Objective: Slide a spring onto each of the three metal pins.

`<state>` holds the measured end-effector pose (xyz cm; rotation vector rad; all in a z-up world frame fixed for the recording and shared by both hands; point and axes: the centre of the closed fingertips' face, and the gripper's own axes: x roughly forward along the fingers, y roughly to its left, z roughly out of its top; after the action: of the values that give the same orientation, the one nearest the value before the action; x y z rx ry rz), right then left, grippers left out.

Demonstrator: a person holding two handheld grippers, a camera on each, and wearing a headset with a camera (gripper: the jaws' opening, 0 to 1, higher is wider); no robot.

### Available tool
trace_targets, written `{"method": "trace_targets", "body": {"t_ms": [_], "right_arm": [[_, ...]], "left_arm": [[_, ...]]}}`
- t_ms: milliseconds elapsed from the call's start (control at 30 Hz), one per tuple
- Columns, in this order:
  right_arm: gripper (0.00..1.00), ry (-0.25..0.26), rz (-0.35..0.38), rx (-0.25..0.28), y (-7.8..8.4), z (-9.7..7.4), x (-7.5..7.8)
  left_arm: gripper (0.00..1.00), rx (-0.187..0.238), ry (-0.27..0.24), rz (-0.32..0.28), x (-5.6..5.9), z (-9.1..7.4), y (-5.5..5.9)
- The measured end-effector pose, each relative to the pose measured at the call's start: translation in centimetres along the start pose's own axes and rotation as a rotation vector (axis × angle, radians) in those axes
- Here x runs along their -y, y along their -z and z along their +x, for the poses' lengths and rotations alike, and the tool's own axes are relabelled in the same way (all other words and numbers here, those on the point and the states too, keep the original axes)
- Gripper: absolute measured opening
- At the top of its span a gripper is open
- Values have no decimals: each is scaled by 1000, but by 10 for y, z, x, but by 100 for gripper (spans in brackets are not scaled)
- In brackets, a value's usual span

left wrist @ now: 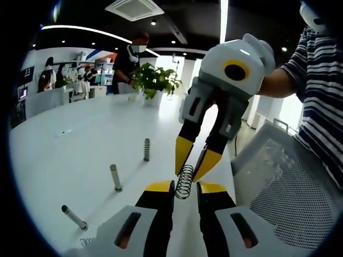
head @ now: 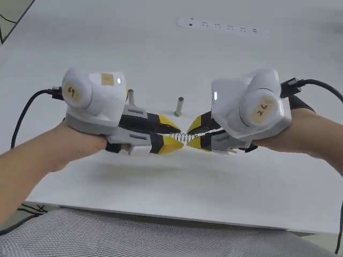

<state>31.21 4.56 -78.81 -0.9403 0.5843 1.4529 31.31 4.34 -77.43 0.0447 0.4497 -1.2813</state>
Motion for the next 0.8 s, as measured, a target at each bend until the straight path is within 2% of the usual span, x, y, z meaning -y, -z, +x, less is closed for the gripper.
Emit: {"method": "trace_targets", "body": {"t_ms": [267,567,800], "right_arm": [[13,-8,-8,4,-2,-1,-3],[13,-9,-4,14,-4,-2,-4],[13,-8,8,30,-4,-3,-6]], "left_arm": [[10,6,-6,3,1,-2,0],[10,17,-7,-3,3,-3,0],[8,22,11,14,6,-4,-2]]}}
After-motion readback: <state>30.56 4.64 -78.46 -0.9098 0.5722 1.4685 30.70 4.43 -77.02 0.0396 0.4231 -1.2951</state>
